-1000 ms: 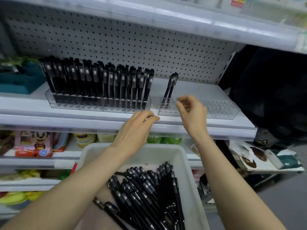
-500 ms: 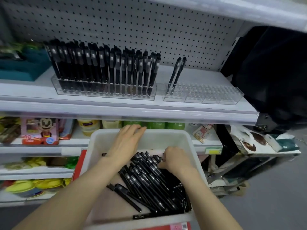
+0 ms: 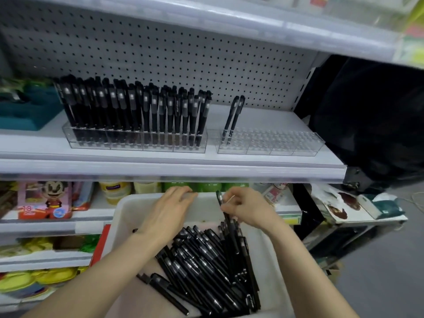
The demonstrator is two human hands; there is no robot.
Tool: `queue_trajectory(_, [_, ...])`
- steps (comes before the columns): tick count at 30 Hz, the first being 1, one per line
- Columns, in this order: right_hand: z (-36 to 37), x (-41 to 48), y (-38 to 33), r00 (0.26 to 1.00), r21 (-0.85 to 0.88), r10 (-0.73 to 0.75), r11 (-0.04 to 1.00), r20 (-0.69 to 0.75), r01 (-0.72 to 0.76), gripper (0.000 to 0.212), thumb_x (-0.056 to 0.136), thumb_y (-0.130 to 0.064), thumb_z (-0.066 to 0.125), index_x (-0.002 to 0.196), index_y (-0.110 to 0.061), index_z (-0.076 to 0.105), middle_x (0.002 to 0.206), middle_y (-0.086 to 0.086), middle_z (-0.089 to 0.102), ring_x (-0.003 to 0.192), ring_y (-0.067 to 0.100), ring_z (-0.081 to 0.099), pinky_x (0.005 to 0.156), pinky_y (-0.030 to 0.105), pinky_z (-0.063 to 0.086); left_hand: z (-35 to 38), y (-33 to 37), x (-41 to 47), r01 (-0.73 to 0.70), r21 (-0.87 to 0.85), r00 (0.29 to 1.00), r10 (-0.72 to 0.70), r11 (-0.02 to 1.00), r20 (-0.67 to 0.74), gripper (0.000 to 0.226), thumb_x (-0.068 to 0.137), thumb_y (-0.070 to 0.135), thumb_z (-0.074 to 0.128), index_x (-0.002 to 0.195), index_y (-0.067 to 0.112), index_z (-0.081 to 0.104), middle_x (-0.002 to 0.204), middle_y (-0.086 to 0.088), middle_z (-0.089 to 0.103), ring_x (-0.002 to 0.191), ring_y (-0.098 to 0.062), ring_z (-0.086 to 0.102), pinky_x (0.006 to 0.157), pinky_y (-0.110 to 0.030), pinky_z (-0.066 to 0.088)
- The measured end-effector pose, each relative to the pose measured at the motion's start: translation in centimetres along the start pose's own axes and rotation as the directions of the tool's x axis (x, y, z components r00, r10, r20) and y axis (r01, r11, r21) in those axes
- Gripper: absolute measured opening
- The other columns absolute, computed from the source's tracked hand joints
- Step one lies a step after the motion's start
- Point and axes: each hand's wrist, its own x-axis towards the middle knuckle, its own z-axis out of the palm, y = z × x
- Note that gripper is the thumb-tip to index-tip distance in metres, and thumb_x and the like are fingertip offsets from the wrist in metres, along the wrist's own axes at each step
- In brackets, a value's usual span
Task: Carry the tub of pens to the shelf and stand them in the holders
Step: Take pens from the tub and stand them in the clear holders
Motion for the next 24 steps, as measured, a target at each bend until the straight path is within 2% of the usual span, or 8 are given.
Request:
queue_trajectory(3, [-4.2,0.7,-1.0,0.975,0.160,-0.105,0.977,-0.198,0.138,0.007,0.088,-0.015,0.069,0.092,-0.016,0.063,0.085,0.011,0.073,0.073,0.029,0.067,0.064,0.037,0.055,-1.9,1.6,1.3,-0.053,-0.039,0.999,0.052,0.998,-0.011,0.064,0.064,0.001,0.086,0.124,0.017,0.066,0.124,-0.007,0.063,0.111,-0.024,0.062,0.091,-0.038,0.054])
queue_trajectory(5, [-6.6,1.4,-1.7,0.932,0.219,-0.165,0.945,-0.322,0.243,0.008,0.089,-0.013,0.067,0.096,-0.013,0.062,0.083,0.013,0.072,0.079,0.030,0.069,0.064,0.040,0.055,-3.2,2.8,3.0,-0.089,-0.041,0.994,0.087,0.995,-0.061,0.061,0.067,0.000,0.083,0.123,0.017,0.066,0.124,-0.007,0.063,0.110,-0.024,0.063,0.088,-0.036,0.056])
queue_trajectory(7, [-8.8,2.3,-2.5,0.871,0.257,-0.217,0.899,-0.441,0.355,0.007,0.092,-0.010,0.064,0.096,-0.014,0.060,0.084,0.015,0.071,0.075,0.023,0.068,0.059,0.032,0.054,-4.6,3.8,5.4,-0.105,-0.031,0.988,0.101,0.994,-0.118,0.065,0.069,-0.004,0.079,0.129,0.016,0.061,0.129,-0.007,0.059,0.115,-0.024,0.058,0.089,-0.036,0.054])
queue_trajectory(10, [-11.4,3.8,-3.9,0.762,0.275,-0.258,0.825,-0.594,0.494,0.010,0.094,-0.009,0.062,0.094,-0.019,0.059,0.086,0.018,0.069,0.074,0.025,0.067,0.062,0.031,0.056,-5.9,4.4,9.3,-0.104,0.036,0.977,0.109,0.994,-0.185,0.079,0.064,-0.014,0.075,0.136,0.010,0.052,0.135,-0.010,0.052,0.124,-0.025,0.045,0.089,-0.036,0.053])
queue_trajectory(13, [-12.7,5.4,-5.1,0.663,0.263,-0.238,0.784,-0.710,0.563,0.014,0.095,-0.012,0.061,0.093,-0.025,0.057,0.086,0.007,0.069,0.080,0.022,0.069,0.069,0.030,0.059,-6.7,4.4,11.9,-0.074,0.094,0.979,0.091,0.993,-0.184,0.085,0.054,-0.017,0.076,0.133,0.003,0.054,0.132,-0.013,0.052,0.120,-0.027,0.044,0.084,-0.034,0.054])
queue_trajectory(17, [-12.8,7.7,-6.0,0.604,0.231,-0.234,0.773,-0.762,0.591,0.010,0.095,-0.013,0.060,0.099,-0.021,0.056,0.087,-0.001,0.070,0.078,0.014,0.070,0.077,0.034,0.060,-6.3,4.5,13.3,-0.053,0.122,0.983,0.073,0.991,-0.166,0.079,0.059,-0.017,0.073,0.134,0.000,0.054,0.132,-0.014,0.055,0.118,-0.030,0.050,0.087,-0.036,0.053])
queue_trajectory(22, [-12.1,9.6,-6.5,0.614,0.189,-0.275,0.790,-0.740,0.583,0.012,0.094,-0.008,0.060,0.102,-0.016,0.058,0.089,0.002,0.070,0.082,0.020,0.070,0.073,0.022,0.058,-5.8,4.5,13.7,-0.041,0.126,0.981,0.064,0.991,-0.183,0.077,0.054,-0.019,0.074,0.127,-0.001,0.059,0.125,-0.016,0.060,0.112,-0.031,0.056,0.090,-0.036,0.052])
queue_trajectory(24, [-11.6,10.3,-6.2,0.637,0.155,-0.304,0.813,-0.708,0.561,0.013,0.094,-0.008,0.061,0.102,-0.018,0.058,0.089,0.002,0.070,0.083,0.022,0.070,0.074,0.024,0.058,-5.8,4.4,13.8,-0.042,0.125,0.981,0.064,0.991,-0.183,0.077,0.054,-0.019,0.074,0.127,-0.001,0.059,0.125,-0.015,0.060,0.111,-0.031,0.056,0.090,-0.036,0.052])
